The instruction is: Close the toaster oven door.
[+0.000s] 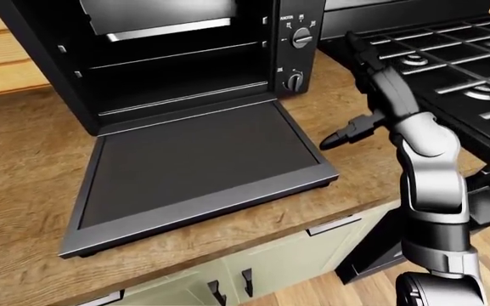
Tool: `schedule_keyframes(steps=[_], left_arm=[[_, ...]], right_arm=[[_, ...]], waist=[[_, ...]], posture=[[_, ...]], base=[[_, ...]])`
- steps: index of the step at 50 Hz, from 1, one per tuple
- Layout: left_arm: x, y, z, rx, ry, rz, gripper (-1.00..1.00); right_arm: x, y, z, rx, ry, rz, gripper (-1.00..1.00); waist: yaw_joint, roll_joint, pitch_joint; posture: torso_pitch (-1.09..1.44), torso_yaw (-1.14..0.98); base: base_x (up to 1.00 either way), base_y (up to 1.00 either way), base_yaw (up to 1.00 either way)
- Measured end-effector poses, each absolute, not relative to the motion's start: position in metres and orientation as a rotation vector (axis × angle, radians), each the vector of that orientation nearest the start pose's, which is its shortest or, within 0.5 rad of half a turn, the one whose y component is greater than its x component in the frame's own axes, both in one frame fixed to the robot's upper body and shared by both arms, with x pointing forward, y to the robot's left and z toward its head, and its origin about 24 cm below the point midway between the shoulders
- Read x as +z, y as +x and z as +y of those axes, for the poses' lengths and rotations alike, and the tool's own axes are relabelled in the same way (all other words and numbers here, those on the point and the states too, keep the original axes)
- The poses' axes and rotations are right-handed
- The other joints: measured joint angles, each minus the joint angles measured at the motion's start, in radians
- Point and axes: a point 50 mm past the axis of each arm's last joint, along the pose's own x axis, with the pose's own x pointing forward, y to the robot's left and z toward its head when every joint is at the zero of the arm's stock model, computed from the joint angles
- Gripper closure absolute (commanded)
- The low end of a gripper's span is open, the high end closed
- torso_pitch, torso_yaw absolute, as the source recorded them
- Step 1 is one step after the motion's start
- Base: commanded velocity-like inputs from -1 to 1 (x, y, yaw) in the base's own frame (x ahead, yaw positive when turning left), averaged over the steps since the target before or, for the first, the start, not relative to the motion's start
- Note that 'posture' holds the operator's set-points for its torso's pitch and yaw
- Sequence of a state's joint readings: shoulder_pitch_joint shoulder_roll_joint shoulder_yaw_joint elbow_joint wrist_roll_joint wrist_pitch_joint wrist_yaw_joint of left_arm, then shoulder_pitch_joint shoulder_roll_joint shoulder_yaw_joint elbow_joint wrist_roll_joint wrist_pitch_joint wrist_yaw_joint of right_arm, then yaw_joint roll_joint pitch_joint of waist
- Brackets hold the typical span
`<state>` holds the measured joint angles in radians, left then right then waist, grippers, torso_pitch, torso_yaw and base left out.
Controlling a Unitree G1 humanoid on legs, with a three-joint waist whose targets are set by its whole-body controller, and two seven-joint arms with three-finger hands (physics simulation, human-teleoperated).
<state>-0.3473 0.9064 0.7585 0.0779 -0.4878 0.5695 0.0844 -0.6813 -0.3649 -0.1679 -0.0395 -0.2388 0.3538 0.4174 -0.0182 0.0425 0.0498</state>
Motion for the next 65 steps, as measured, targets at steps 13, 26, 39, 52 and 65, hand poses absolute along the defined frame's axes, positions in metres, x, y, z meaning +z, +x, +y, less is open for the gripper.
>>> schedule_keyframes(steps=[13,26,39,52,65], left_arm=[[0.263,0.218,0.417,0.711,0.052,-0.221,-1.0],[0.261,0.218,0.416,0.708,0.051,-0.217,-1.0],[0.26,0.219,0.416,0.709,0.051,-0.217,-1.0],[0.261,0.219,0.416,0.706,0.051,-0.217,-1.0],[0.261,0.218,0.417,0.709,0.051,-0.217,-1.0]], right_arm=[[0.23,0.337,-0.199,0.141,-0.557,-0.276,-1.0],[0.22,0.339,-0.205,0.132,-0.568,-0.255,-1.0],[0.212,0.34,-0.214,0.111,-0.573,-0.24,-1.0],[0.203,0.34,-0.212,0.121,-0.579,-0.23,-1.0],[0.196,0.338,-0.206,0.139,-0.577,-0.229,-1.0]], waist=[[-0.001,0.0,0.0],[-0.001,0.002,0.0],[0.0,-0.001,-0.002],[0.0,-0.001,-0.003],[0.001,-0.001,-0.004]], posture=[[0.0,0.0],[0.0,0.0],[0.0,0.0],[0.0,0.0],[0.0,0.0]], base=[[0.0,0.0,0.0],[0.0,0.0,0.0],[0.0,0.0,0.0],[0.0,0.0,0.0],[0.0,0.0,0.0]])
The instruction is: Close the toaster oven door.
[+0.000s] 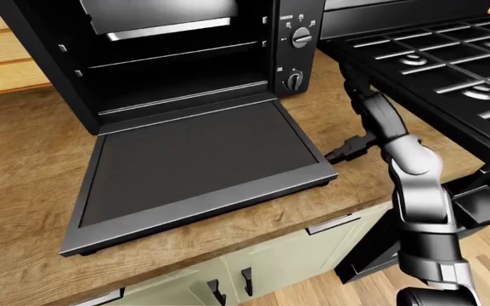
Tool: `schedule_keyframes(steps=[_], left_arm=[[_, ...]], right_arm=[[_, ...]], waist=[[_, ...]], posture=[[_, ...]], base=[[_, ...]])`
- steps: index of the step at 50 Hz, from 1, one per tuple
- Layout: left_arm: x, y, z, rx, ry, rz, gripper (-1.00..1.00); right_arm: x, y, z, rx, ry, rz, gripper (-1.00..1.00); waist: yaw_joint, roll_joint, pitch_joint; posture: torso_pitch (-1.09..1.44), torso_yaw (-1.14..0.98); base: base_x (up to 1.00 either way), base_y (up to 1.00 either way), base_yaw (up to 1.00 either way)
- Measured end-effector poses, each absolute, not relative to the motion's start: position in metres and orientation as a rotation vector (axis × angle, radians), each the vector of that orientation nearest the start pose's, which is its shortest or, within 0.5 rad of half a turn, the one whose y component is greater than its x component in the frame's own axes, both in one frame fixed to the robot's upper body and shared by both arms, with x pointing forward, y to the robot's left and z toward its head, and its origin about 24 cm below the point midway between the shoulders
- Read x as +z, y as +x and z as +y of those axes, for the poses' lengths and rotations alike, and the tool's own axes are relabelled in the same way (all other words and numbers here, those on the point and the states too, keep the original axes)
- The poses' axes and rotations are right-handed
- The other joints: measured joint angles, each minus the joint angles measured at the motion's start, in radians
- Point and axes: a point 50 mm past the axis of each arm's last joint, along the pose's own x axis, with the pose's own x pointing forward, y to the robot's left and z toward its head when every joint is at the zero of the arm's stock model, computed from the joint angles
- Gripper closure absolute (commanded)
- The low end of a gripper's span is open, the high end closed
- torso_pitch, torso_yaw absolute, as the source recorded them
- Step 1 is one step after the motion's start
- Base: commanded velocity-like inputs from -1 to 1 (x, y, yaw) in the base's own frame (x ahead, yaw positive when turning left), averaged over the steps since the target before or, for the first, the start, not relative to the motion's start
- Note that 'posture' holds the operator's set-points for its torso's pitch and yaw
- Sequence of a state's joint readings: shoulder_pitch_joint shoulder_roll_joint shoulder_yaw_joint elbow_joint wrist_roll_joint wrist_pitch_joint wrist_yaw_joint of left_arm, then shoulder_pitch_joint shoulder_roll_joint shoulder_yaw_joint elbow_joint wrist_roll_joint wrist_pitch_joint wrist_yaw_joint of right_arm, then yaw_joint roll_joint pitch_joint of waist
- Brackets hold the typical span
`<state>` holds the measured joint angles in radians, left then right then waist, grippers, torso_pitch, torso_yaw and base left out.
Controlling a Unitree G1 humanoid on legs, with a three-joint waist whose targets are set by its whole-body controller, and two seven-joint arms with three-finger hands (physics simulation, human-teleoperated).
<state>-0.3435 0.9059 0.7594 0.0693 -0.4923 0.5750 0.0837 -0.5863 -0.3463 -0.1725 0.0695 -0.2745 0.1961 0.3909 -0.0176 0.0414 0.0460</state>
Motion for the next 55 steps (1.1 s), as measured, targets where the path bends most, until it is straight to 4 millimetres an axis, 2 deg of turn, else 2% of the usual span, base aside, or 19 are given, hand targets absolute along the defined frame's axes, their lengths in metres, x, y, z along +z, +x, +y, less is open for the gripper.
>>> schedule_keyframes(steps=[7,17,22,26,34,45,55], left_arm=[[0.26,0.218,0.417,0.712,0.05,-0.215,-1.0],[0.262,0.219,0.416,0.704,0.051,-0.217,-1.0],[0.262,0.218,0.417,0.711,0.05,-0.218,-1.0],[0.261,0.219,0.417,0.708,0.049,-0.215,-1.0],[0.263,0.218,0.415,0.705,0.052,-0.224,-1.0],[0.261,0.218,0.416,0.709,0.049,-0.215,-1.0],[0.261,0.219,0.416,0.706,0.051,-0.217,-1.0]], right_arm=[[0.187,0.332,-0.203,0.116,-0.529,-0.208,-1.0],[0.178,0.334,-0.192,0.158,-0.451,-0.163,-1.0],[0.181,0.339,-0.187,0.18,-0.449,-0.15,-1.0],[0.193,0.34,-0.184,0.172,-0.433,-0.169,-1.0],[0.211,0.34,-0.182,0.151,-0.427,-0.219,-1.0],[0.208,0.341,-0.182,0.113,-0.345,-0.196,-1.0],[0.204,0.341,-0.174,0.082,-0.222,-0.157,-1.0]], waist=[[-0.004,0.0,-0.003],[-0.007,0.006,0.0],[-0.011,0.009,0.007],[-0.013,0.014,0.013],[-0.013,0.014,0.01],[-0.017,0.015,0.012],[-0.02,0.019,0.013]], posture=[[0.0,0.0],[0.0,0.0],[0.0,0.0],[0.0,0.0],[0.0,0.0],[0.0,0.0],[0.0,0.0]], base=[[0.0,0.0,0.0],[0.0,0.0,0.0],[0.0,0.0,0.0],[0.0,0.0,0.0],[0.0,0.0,0.0],[0.0,0.0,0.0],[0.0,0.0,0.0]])
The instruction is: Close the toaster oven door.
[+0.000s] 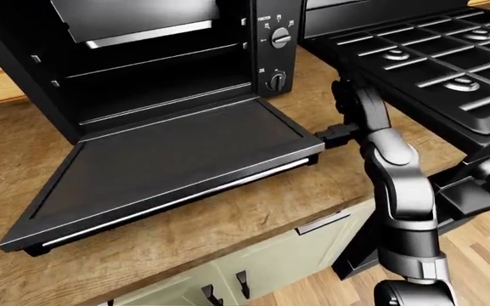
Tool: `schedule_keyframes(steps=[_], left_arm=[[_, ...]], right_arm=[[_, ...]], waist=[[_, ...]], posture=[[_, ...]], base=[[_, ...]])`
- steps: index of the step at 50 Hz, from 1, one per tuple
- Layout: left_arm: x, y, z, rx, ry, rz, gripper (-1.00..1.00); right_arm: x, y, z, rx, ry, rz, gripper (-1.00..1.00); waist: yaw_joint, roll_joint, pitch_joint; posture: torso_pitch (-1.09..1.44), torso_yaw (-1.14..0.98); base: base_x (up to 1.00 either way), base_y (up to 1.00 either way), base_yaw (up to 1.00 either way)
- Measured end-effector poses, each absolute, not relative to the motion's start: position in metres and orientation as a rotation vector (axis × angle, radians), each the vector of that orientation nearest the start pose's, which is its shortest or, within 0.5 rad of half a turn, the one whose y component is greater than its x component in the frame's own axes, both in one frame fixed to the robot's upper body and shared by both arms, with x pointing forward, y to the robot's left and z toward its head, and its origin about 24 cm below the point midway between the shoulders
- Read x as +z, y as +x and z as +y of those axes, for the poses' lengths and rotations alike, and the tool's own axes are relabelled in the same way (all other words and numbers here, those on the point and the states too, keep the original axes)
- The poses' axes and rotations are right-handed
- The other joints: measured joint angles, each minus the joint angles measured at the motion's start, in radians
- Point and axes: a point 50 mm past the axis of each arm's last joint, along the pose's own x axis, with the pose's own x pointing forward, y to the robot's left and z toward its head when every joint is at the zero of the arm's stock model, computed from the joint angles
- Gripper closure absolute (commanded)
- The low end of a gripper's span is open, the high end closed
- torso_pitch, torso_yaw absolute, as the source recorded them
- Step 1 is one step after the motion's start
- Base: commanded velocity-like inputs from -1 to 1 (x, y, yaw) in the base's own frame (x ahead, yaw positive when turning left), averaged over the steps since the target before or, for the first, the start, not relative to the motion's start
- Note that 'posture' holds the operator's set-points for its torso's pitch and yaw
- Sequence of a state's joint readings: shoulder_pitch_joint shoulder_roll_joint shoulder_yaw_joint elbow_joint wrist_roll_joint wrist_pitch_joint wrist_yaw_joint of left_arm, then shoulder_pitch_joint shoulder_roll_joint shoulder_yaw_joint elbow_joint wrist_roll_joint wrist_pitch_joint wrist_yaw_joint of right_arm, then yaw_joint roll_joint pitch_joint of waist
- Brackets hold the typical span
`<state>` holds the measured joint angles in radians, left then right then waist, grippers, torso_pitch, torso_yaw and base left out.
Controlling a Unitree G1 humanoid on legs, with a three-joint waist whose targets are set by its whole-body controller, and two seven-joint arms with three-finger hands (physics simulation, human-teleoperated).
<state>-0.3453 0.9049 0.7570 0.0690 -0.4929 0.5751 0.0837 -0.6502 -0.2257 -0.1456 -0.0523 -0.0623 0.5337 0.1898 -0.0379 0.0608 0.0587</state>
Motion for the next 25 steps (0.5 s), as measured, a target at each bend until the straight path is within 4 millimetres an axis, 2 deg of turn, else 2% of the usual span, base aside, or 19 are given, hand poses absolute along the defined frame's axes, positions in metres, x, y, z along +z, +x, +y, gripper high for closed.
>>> schedule_keyframes(steps=[25], left_arm=[[0.262,0.217,0.417,0.708,0.046,-0.216,-1.0]], right_arm=[[0.229,0.349,-0.152,0.11,-0.192,-0.194,-1.0]], waist=[[-0.008,0.005,0.004]], posture=[[0.0,0.0]], base=[[0.0,0.0,0.0]])
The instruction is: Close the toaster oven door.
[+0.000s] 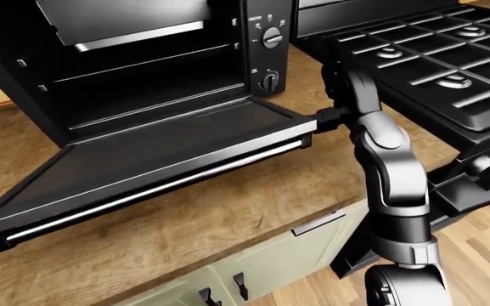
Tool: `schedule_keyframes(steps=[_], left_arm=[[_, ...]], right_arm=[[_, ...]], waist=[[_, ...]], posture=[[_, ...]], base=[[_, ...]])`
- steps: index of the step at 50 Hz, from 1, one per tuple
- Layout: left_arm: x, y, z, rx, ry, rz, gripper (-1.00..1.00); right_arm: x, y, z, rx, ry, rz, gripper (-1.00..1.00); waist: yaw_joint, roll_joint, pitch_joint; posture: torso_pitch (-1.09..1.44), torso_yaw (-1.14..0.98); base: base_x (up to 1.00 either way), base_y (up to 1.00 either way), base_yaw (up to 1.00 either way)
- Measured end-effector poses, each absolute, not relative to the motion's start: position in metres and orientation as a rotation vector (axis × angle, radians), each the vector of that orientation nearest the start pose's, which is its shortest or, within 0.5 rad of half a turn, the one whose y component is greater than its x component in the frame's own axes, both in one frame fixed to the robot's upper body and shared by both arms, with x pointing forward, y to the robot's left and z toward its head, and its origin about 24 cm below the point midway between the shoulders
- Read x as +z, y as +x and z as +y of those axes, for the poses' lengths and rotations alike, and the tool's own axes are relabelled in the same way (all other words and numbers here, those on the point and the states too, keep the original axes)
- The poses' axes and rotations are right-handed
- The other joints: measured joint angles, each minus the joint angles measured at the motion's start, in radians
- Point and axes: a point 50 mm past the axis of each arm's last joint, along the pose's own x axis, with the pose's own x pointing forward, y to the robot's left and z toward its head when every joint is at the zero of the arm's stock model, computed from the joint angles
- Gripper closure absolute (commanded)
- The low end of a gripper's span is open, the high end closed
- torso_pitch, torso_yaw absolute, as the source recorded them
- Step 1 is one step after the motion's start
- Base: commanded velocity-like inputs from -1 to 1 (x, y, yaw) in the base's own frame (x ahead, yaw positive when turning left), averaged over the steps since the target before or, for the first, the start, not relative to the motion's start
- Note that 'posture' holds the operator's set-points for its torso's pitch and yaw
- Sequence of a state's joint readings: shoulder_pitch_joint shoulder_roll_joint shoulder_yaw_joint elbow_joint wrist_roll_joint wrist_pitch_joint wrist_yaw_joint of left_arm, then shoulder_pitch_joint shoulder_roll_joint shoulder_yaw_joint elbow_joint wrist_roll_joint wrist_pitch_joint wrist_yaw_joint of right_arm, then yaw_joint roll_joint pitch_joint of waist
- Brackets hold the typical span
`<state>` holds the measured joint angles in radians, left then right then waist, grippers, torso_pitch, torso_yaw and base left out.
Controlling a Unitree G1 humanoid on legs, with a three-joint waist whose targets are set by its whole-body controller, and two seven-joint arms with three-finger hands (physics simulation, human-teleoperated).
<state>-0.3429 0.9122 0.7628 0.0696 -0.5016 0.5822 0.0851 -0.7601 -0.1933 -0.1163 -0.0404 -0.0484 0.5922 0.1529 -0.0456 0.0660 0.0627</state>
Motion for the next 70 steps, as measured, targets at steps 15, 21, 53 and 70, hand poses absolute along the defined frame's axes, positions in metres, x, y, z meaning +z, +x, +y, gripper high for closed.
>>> schedule_keyframes(steps=[15,21,53,70], left_arm=[[0.262,0.217,0.417,0.709,0.049,-0.215,-1.0],[0.261,0.217,0.417,0.708,0.048,-0.214,-1.0],[0.262,0.215,0.42,0.718,0.044,-0.217,-1.0],[0.261,0.215,0.42,0.714,0.045,-0.215,-1.0]], right_arm=[[0.238,0.354,-0.142,0.102,-0.16,-0.21,-1.0],[0.243,0.357,-0.137,0.086,-0.114,-0.195,-1.0],[0.273,0.375,-0.126,-0.127,0.004,-0.328,-1.0],[0.277,0.369,-0.104,0.021,0.035,-0.31,-1.0]], waist=[[-0.003,0.003,0.002],[-0.004,0.006,0.004],[0.007,0.004,0.007],[0.016,0.003,0.007]], posture=[[0.0,0.0],[0.0,0.0],[0.0,0.0],[0.0,0.0]], base=[[0.0,0.0,0.0],[0.0,0.0,0.0],[0.0,0.0,0.0],[0.0,0.0,0.0]])
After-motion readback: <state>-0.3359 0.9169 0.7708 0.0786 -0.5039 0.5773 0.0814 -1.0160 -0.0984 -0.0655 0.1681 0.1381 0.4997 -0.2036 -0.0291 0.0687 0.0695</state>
